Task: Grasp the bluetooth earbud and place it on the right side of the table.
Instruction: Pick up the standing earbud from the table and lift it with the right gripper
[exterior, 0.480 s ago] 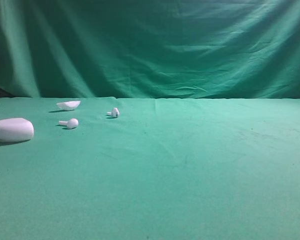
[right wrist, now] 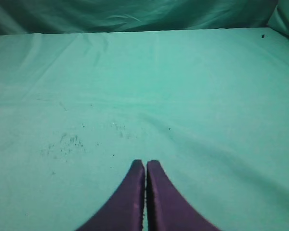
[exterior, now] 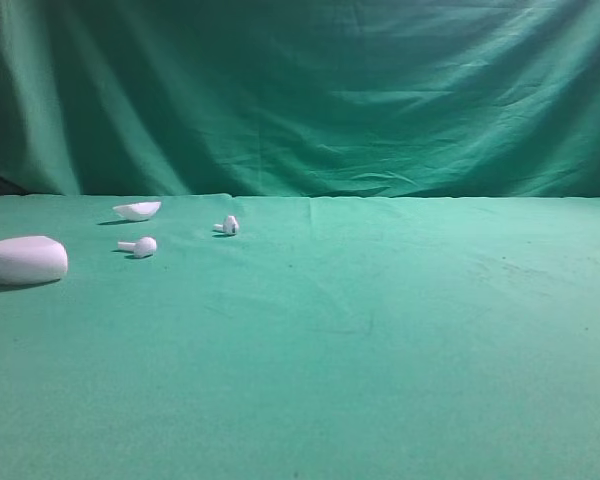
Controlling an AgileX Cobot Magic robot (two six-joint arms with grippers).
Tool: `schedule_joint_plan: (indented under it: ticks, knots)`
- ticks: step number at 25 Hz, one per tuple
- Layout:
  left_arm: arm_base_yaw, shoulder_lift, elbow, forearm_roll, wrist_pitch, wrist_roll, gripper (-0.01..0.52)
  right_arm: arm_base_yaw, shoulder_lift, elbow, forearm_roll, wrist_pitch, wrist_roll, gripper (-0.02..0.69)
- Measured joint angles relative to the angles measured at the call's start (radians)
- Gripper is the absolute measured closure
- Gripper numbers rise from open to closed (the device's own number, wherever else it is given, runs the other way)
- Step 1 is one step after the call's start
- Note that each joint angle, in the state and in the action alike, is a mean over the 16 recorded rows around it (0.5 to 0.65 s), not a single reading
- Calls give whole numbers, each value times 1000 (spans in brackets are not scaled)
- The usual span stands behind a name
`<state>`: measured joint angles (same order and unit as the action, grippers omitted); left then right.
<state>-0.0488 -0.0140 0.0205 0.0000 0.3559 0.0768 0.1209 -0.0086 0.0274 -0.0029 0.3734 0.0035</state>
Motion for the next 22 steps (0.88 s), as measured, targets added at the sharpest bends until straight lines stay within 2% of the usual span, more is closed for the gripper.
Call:
schedule_joint_plan:
  ticks: [5, 13, 16, 19, 22]
  knots:
    - [0, 0, 0, 0, 0, 0, 514, 0, 0, 1, -5, -69, -1, 665]
    - [0, 0, 0, 0, 0, 0, 514, 0, 1, -6, -7, -364, -1, 665]
    - [0, 0, 0, 0, 0, 0, 514, 0, 17, -36, -5, -432, -1, 665]
    - [0, 0, 0, 0, 0, 0, 514, 0, 62, -91, -2, -426, -3, 665]
    - [0, 0, 0, 0, 0, 0, 514, 0, 142, -166, -1, -349, -9, 665]
